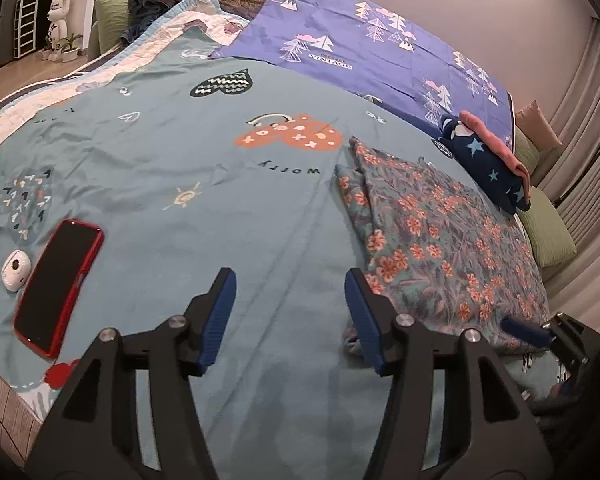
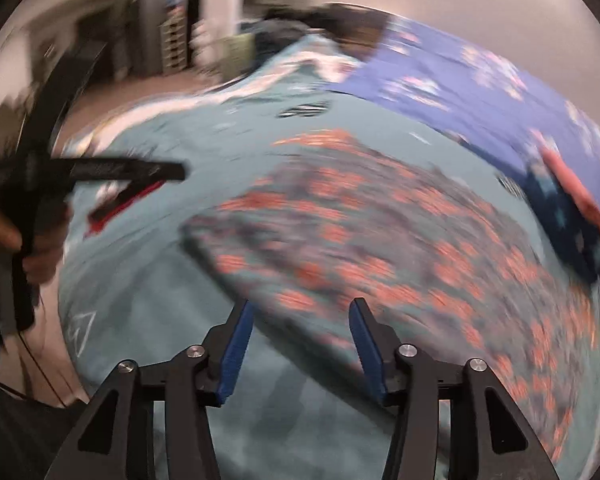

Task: Fold small clothes

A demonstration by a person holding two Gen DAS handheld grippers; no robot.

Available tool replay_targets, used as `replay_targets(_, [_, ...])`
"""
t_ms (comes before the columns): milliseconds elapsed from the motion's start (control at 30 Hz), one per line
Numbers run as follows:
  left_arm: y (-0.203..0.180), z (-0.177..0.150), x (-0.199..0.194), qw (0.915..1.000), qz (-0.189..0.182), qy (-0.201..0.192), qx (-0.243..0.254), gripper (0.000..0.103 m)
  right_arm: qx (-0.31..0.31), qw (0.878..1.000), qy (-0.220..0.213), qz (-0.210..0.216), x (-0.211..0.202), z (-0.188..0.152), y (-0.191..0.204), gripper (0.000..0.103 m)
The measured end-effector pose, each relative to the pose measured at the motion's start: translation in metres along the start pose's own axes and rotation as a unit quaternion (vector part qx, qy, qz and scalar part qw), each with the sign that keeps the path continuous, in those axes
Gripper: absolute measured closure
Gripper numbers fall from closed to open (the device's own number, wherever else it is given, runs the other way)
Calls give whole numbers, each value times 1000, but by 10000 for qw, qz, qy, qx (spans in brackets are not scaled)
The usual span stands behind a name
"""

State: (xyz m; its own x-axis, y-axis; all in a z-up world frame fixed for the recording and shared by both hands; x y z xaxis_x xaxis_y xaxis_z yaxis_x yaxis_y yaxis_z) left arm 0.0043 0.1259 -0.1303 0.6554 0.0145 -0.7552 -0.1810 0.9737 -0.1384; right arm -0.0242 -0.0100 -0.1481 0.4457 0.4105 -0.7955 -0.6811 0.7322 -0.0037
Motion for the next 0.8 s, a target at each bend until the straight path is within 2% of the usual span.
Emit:
replay_targets(100, [9, -1, 0, 10000, 8, -11, -26, 44, -575, 9978, 234, -235, 23, 3, 22, 51])
replay_targets(167, [14, -2, 1, 10000, 0, 18, -45, 44, -738, 9960, 364, -338, 34, 2, 28, 51])
replay_targets(433, [28, -2, 14, 9998, -80, 153, -119, 43, -499, 9965, 390, -545, 51, 10, 26, 49])
replay_targets(667, [38, 0, 24, 9994, -100, 239, -217, 43, -660, 9935, 210, -902, 68, 33, 27, 49])
replay_targets(767, [43, 4, 26, 9993, -88, 247, -254, 43, -670, 9921, 130, -1054, 73, 40, 26, 52])
replay_targets(800, [43, 5, 27, 9993, -94, 246, -257, 43, -651, 9922, 91, -1055, 73, 42, 25, 59])
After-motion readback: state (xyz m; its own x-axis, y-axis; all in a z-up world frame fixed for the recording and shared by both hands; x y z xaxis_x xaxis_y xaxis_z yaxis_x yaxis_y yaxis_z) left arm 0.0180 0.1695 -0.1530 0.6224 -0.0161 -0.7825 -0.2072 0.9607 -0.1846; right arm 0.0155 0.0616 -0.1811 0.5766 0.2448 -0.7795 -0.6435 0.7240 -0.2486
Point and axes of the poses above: each gripper's, at about its wrist camera, not at the fingertips, and x roughly the way its jaws point, y to its left, z to its top, the point moved 8 cm from there along x, roughly the way its jaws point, and after that the axes turned 15 degrees about z, right-handed, at the moved point
